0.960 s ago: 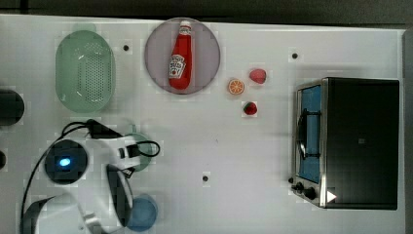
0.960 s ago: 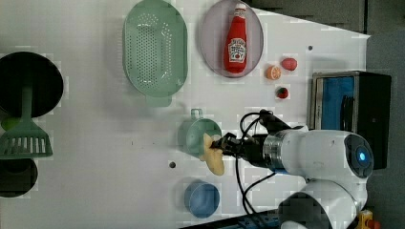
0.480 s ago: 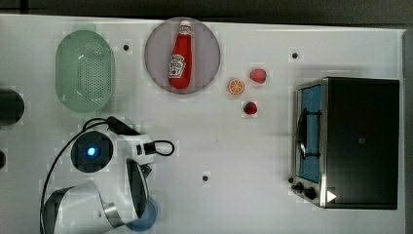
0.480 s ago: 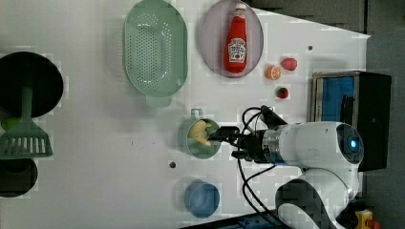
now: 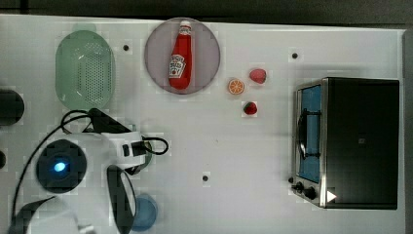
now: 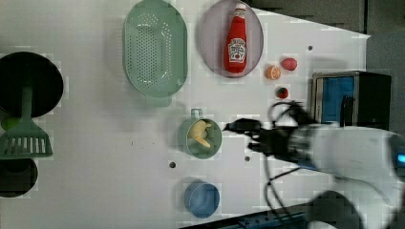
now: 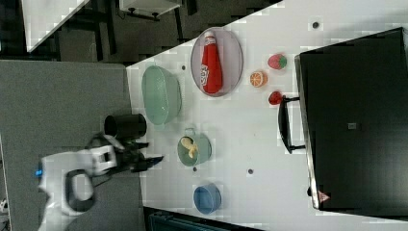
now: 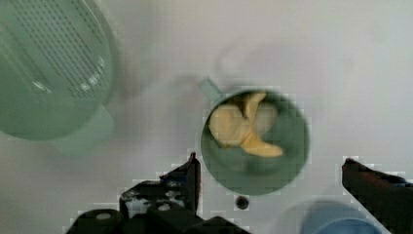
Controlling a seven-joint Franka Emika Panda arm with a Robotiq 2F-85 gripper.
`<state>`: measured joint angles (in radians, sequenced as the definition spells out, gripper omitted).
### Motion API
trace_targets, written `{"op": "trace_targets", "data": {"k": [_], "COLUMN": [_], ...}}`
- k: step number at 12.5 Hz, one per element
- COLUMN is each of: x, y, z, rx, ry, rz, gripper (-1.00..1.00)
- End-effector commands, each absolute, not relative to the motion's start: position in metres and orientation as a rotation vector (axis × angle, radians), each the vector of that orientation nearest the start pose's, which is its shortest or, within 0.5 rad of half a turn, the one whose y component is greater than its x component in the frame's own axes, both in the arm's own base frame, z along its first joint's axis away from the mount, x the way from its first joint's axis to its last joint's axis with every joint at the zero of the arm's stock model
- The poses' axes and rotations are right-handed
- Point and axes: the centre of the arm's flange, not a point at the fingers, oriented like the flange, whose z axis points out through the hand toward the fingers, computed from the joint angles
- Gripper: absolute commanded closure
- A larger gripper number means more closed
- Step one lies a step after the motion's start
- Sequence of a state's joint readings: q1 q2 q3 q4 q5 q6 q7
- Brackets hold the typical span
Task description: Pick Banana and place it in mug.
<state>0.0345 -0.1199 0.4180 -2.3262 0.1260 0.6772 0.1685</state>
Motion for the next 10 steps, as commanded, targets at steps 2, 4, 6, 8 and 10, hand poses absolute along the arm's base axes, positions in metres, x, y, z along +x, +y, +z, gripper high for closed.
{"op": "trace_targets", "data": {"k": [2, 4, 6, 8, 10], "x": [0.473, 0.482, 0.488, 0.491, 0.489], "y": [0.146, 0.102, 0.059, 0.023, -0.007], "z": [0.483, 0.516, 0.542, 0.559, 0.567], "rx": [-2.852, -2.849, -2.847, -2.848, -2.835], "ry": [1.093, 1.129, 1.2, 1.267, 1.305], "rz": [-0.031, -0.007, -0.038, -0.103, -0.106], "gripper": [-1.0, -1.0, -1.0, -1.0, -1.0]}}
